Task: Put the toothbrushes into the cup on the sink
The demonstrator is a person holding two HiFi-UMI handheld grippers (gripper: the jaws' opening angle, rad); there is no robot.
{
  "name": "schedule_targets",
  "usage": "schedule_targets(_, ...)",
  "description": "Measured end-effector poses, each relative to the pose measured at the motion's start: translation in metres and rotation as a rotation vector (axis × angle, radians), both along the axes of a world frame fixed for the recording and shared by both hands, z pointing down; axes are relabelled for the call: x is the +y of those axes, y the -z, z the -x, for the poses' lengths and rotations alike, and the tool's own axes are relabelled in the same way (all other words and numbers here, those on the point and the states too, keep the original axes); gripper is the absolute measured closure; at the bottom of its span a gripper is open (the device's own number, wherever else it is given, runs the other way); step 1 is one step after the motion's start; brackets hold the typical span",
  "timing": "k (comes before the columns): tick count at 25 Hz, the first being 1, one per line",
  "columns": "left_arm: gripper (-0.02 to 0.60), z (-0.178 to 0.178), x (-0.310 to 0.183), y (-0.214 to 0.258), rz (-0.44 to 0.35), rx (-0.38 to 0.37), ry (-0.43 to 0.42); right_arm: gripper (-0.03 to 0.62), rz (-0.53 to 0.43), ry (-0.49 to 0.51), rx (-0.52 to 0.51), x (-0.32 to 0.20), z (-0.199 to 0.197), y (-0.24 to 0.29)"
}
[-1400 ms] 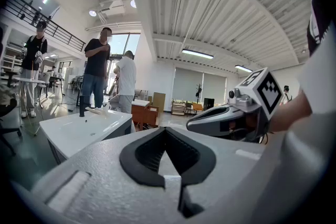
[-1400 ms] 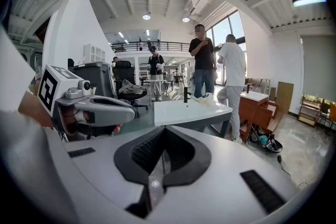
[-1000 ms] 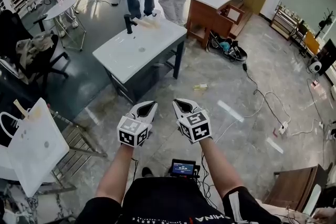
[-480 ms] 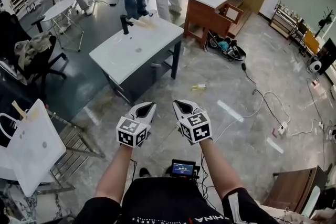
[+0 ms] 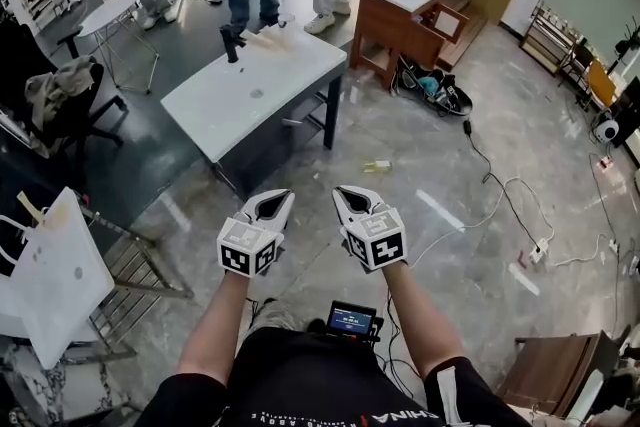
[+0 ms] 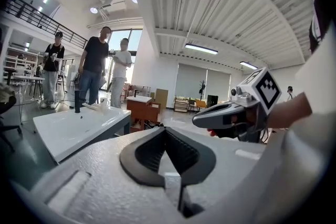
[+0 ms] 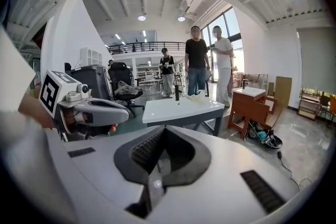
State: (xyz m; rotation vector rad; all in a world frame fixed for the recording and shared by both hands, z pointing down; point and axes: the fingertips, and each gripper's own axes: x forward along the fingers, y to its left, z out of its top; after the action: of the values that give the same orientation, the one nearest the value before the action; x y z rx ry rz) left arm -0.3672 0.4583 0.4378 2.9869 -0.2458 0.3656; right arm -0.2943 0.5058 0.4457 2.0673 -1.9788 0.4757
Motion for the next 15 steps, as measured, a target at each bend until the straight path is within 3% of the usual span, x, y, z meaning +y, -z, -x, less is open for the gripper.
schedule_targets(7,0.578,-0.049,-0.038,-0.016,0.016,-0.019,-0.015,0.585,0.019,-0.012,-0.022,-0.036,-0.046,-0.018)
schedule_targets(15,0.580,-0.122,-0.132,-0.027,0.050,-0.021,-0.043,0.585,0.042,-0.051,-0.019,-0.126,-0.120,-0.022)
